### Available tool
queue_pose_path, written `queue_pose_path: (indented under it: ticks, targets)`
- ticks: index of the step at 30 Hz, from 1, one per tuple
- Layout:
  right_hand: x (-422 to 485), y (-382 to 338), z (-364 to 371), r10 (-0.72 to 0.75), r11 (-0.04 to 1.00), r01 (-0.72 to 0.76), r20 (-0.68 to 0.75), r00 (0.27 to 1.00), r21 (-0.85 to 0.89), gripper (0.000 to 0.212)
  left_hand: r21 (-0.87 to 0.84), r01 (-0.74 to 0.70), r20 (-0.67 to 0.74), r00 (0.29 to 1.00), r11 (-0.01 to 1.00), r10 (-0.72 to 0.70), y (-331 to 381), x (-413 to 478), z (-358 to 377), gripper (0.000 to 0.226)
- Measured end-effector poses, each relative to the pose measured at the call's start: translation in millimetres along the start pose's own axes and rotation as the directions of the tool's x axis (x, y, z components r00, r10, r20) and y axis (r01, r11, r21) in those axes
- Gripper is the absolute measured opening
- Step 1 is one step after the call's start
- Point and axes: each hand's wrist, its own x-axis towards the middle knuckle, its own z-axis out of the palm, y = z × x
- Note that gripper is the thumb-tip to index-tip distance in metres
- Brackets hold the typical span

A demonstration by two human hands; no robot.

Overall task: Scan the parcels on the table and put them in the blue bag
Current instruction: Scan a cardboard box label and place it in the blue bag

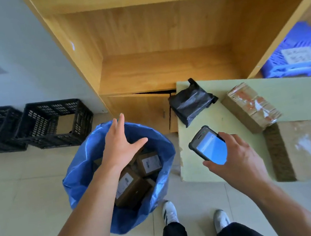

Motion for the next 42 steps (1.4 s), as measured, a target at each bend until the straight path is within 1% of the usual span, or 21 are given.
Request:
queue_pose_path:
  ticks: [4,9,14,19,22,25,28,30,33,37,39,42]
  targets:
    - [-9,54,-22,0.078,0.997,-0.079,-0.061,0.995,-0.016,0.09,0.021,-0.077,0.017,0.997,0.997,0.077,70,-4,28,0.115]
    - [-20,131,-53,0.155,0.988,-0.153,-0.099,0.983,0.021,0.09,0.056,-0.234,0.055,0.971,0.971,0.231,158,-20,77,0.117]
    - [-37,227,-80,0.235,0.971,-0.226,-0.134,0.963,0.074,0.087,0.018,-0.329,0.109,0.939,0.944,0.325,249,-53,151,0.114]
    - [-60,319,-90,0.325,0.941,-0.31,-0.114,0.939,0.134,0.083,0.084,-0.402,0.23,0.898,0.912,0.375,311,-94,231,0.106]
    - [-73,359,-89,0.368,0.923,-0.352,-0.089,0.926,0.153,0.082,0.125,-0.494,0.336,0.837,0.861,0.432,331,-121,281,0.098]
    - [-83,389,-84,0.418,0.897,-0.401,-0.061,0.906,0.188,0.083,0.12,-0.534,0.424,0.79,0.837,0.443,341,-146,330,0.092]
    - [-91,411,-73,0.459,0.866,-0.435,-0.046,0.887,0.248,0.085,0.16,-0.581,0.454,0.761,0.798,0.464,349,-158,368,0.087]
    - [-96,420,-66,0.481,0.849,-0.461,-0.017,0.877,0.257,0.085,0.232,-0.632,0.472,0.738,0.74,0.482,352,-163,387,0.088]
    - [-103,429,-58,0.491,0.836,-0.475,0.009,0.871,0.274,0.081,0.364,-0.655,0.5,0.737,0.663,0.454,357,-165,413,0.095]
    - [-105,443,-53,0.505,0.816,-0.487,0.027,0.863,0.309,0.079,0.446,-0.695,0.575,0.706,0.564,0.414,363,-165,438,0.097]
    - [-106,449,-53,0.513,0.807,-0.495,0.033,0.858,0.323,0.079,0.464,-0.698,0.593,0.702,0.545,0.394,364,-164,443,0.093]
    - [-107,457,-56,0.521,0.798,-0.496,0.02,0.853,0.343,0.079,0.441,-0.7,0.604,0.695,0.562,0.39,368,-160,447,0.091]
